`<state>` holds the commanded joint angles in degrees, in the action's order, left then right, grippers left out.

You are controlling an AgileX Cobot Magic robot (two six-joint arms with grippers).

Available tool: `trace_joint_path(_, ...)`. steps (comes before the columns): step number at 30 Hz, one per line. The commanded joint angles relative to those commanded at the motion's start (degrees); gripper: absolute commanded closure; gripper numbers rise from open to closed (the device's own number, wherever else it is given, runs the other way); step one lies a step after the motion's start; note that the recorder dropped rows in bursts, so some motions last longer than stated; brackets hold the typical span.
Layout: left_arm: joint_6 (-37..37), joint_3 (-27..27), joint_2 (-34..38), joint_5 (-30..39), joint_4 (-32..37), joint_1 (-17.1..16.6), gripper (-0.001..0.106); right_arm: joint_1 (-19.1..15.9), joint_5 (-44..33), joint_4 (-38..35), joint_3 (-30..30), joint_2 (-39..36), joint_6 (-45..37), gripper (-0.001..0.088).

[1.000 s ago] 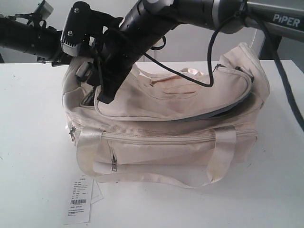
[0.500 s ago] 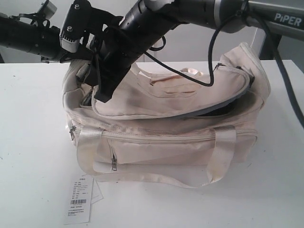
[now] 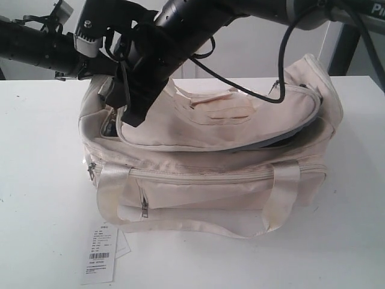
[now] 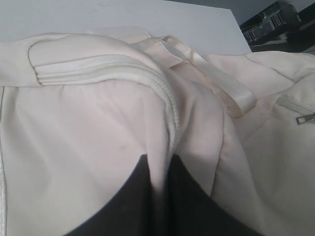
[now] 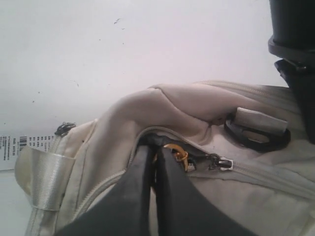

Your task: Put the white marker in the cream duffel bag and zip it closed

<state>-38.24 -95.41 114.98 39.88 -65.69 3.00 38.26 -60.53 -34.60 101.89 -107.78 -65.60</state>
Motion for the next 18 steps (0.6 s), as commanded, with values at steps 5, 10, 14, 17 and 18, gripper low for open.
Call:
trace_joint_path(5,0.0,0.0,0.0,0.3,-0.3,-0.7,0.105,0.0,-1.0,-1.7,0.0,0.0,0.0,0.0868)
trace_joint_path(10,0.0,0.0,0.0,0.4,-0.5,-1.1,0.105,0.0,-2.5,-2.0,0.0,0.2,0.0,0.0868)
trace_joint_path(14,0.0,0.0,0.0,0.4,-0.6,-1.1,0.105,0.0,-3.6,-4.2,0.0,0.3,-0.2,0.0868)
trace_joint_path(17,0.0,0.0,0.0,0.4,-0.6,-1.1,0.105,0.0,-4.4,-4.4,0.0,0.3,-0.6,0.0868)
trace_joint_path(18,0.0,0.0,0.0,0.4,-0.6,-1.1,0.105,0.0,-4.5,-4.4,0.0,0.3,-0.6,0.0868)
